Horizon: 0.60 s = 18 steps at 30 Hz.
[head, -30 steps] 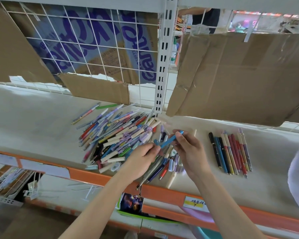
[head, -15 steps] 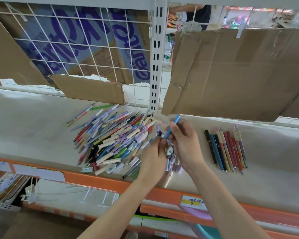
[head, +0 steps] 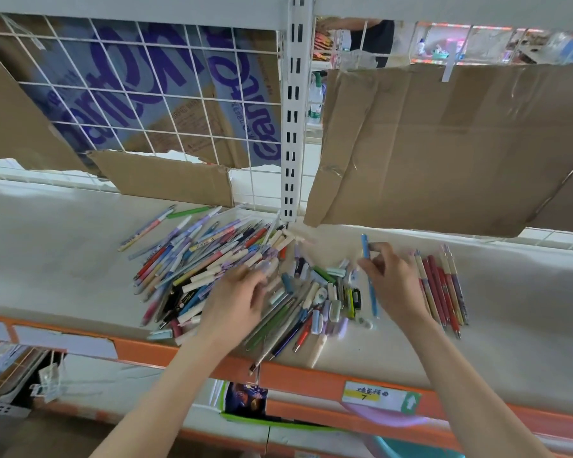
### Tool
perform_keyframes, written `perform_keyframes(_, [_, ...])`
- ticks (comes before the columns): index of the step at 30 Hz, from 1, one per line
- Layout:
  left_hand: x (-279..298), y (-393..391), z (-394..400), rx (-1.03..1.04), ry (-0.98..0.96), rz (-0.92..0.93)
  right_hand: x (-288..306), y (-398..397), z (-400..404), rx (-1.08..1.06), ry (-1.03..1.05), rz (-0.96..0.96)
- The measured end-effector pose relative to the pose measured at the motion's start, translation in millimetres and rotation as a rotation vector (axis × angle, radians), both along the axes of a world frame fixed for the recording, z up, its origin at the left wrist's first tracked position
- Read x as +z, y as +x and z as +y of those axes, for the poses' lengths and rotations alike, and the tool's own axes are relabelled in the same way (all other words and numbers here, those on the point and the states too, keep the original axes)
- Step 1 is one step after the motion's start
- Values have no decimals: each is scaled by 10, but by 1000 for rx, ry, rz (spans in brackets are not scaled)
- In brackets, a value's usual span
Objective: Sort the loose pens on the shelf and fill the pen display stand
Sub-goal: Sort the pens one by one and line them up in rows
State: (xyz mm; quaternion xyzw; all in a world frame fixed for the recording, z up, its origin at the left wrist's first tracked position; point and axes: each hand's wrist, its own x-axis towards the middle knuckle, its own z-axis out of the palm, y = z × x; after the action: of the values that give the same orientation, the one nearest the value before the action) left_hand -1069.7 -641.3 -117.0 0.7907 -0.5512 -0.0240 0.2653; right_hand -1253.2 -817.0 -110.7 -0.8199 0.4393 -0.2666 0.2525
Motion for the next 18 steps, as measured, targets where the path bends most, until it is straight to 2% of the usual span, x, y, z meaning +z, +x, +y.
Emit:
perform_keyframes(6, [-28, 212, 37, 145, 57, -64, -246, -215, -143, -91, -83, 423])
perform_keyframes(15, [-108, 173, 6, 111, 36, -76, -264, -202, -96, -51, -167, 406])
perform_keyframes(18, [-111, 174, 13, 115, 52, -106, -235, -187, -95, -128, -148, 456])
